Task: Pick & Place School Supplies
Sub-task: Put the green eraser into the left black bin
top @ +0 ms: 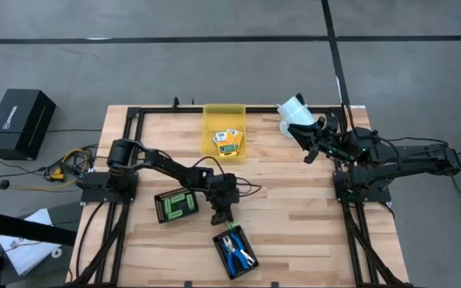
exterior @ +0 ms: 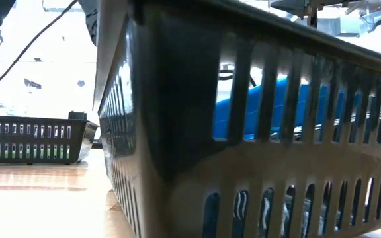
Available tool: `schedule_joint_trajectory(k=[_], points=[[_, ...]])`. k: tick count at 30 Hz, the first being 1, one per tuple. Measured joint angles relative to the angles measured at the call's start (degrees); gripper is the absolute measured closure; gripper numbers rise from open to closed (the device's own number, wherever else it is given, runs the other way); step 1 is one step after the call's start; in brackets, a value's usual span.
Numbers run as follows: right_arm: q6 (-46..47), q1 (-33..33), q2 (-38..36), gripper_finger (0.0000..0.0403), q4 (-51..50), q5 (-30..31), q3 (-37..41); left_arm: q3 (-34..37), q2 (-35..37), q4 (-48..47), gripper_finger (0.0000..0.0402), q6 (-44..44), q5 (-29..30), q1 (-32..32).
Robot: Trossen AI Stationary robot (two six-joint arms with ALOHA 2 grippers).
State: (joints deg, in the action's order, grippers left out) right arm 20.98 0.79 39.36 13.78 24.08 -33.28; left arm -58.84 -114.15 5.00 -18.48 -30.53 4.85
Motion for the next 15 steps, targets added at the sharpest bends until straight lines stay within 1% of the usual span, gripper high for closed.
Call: schedule_joint_trajectory(k=[7,15], points=[[0.05,0.9,0.0,0.0321,0.0,0.0,0.0,-0.74,-0.24,-0.12,0.0394,-0.22,0.0,-0.45],[0.05,2.4,0.02,0.0321,-0.29,-0.07,0.0,-0.52,-0.24,-0.49,0.0394,-0.2,-1.65,-0.4]])
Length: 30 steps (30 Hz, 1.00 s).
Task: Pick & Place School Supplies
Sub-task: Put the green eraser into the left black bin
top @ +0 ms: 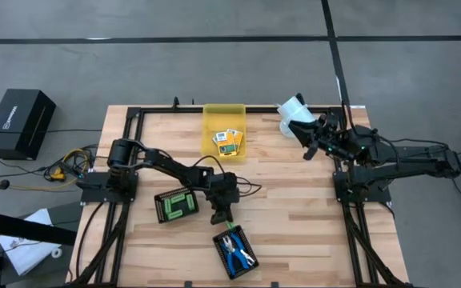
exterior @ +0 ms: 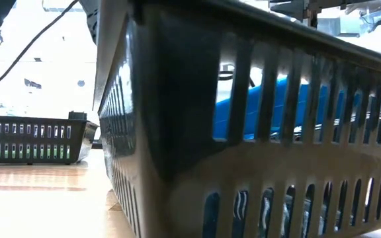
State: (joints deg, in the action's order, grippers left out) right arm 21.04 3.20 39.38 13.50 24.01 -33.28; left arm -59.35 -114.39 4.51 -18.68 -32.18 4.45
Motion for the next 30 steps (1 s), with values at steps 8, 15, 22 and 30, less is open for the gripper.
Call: schedule_joint_trajectory(k=[8,15,22,30], points=[[0.0,1.95,-0.01,0.0321,-0.59,-2.53,0.0,0.02,-0.61,-0.44,0.0394,0.44,-0.77,-0.09],[1.05,2.65,0.0,0.0321,-1.29,-3.19,0.0,-0.07,-1.07,-0.2,0.0394,0.59,-1.14,-0.09],[1.05,2.65,0.0,0.0321,-1.55,-4.0,0.0,-0.13,-1.44,-0.26,0.0394,0.57,-1.14,-0.37],[1.05,2.65,0.0,0.0321,-1.53,-4.56,0.0,-0.09,-2.28,-0.41,0.0394,0.35,-0.2,-0.4]])
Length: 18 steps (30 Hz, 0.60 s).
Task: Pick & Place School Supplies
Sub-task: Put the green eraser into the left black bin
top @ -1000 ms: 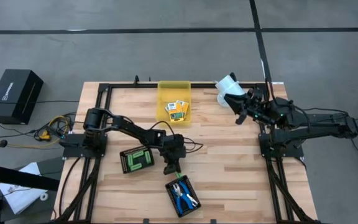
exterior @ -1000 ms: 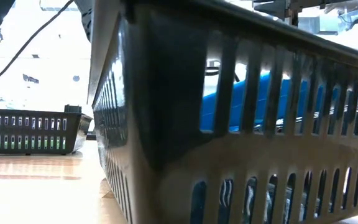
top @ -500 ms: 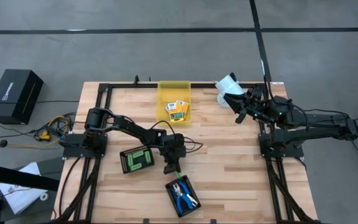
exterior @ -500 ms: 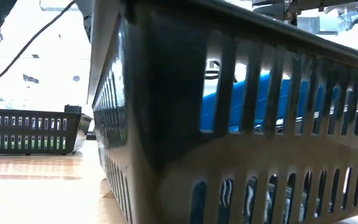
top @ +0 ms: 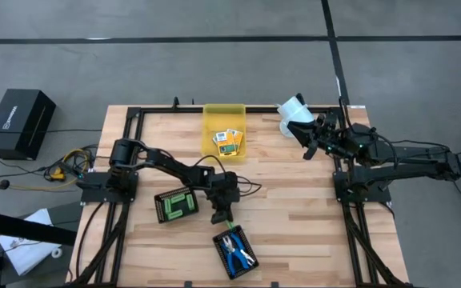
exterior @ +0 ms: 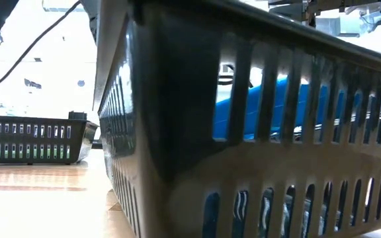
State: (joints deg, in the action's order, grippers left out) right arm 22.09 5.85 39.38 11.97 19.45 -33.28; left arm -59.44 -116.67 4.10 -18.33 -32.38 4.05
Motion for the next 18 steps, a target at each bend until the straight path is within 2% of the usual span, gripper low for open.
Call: schedule_joint_trajectory(k=[15,18], points=[[0.02,0.0,0.0,0.0321,-0.26,-0.12,0.0,-0.09,-1.9,1.53,0.0394,0.33,-0.13,-3.11],[0.22,0.0,0.0,0.0321,-0.63,-0.31,0.0,-0.05,-1.6,1.45,0.0394,-0.13,-2.88,-3.77]])
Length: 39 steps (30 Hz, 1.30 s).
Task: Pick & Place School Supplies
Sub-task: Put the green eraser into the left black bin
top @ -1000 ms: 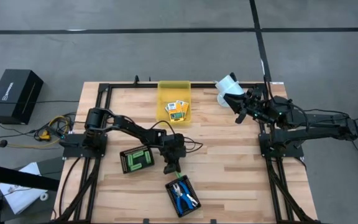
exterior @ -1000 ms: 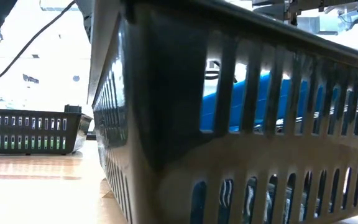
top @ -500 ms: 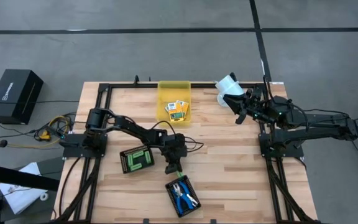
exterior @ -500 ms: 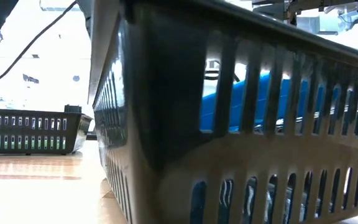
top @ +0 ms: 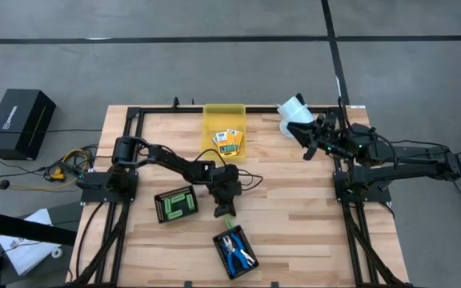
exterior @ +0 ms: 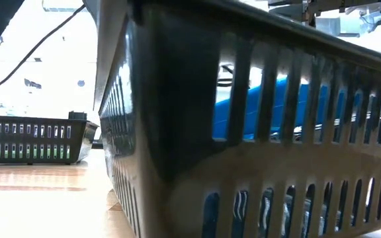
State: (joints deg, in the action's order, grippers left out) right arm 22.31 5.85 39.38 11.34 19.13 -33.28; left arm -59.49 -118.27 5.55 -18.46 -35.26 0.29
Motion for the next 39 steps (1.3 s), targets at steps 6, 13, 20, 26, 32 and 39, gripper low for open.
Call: schedule_joint_trajectory(k=[6,13,20,26,32,39], points=[[1.25,-0.02,-0.02,0.0321,-1.05,-1.99,0.0,-0.03,1.46,-1.11,0.0394,-1.45,-0.96,0.8],[1.28,-0.02,-0.01,0.0321,-2.56,-2.45,0.02,0.33,6.92,-9.38,0.0394,-3.43,-1.89,2.44],[1.28,-0.01,0.0,0.0321,-6.21,-5.84,0.02,1.78,8.94,-10.55,0.0394,-6.06,1.05,6.72],[1.28,-0.51,-0.04,0.0321,-6.32,-8.79,0.02,1.6,6.41,-7.74,0.0394,-11.53,1.71,9.23],[1.26,-0.57,-0.11,0.0321,-6.24,-8.83,0.02,0.71,7.06,-1.3,0.0394,-16.57,1.61,9.46],[1.26,-0.57,-0.09,0.0321,-6.05,-8.83,0.02,-2.3,7.01,-0.65,0.0394,-16.59,1.94,9.32]])
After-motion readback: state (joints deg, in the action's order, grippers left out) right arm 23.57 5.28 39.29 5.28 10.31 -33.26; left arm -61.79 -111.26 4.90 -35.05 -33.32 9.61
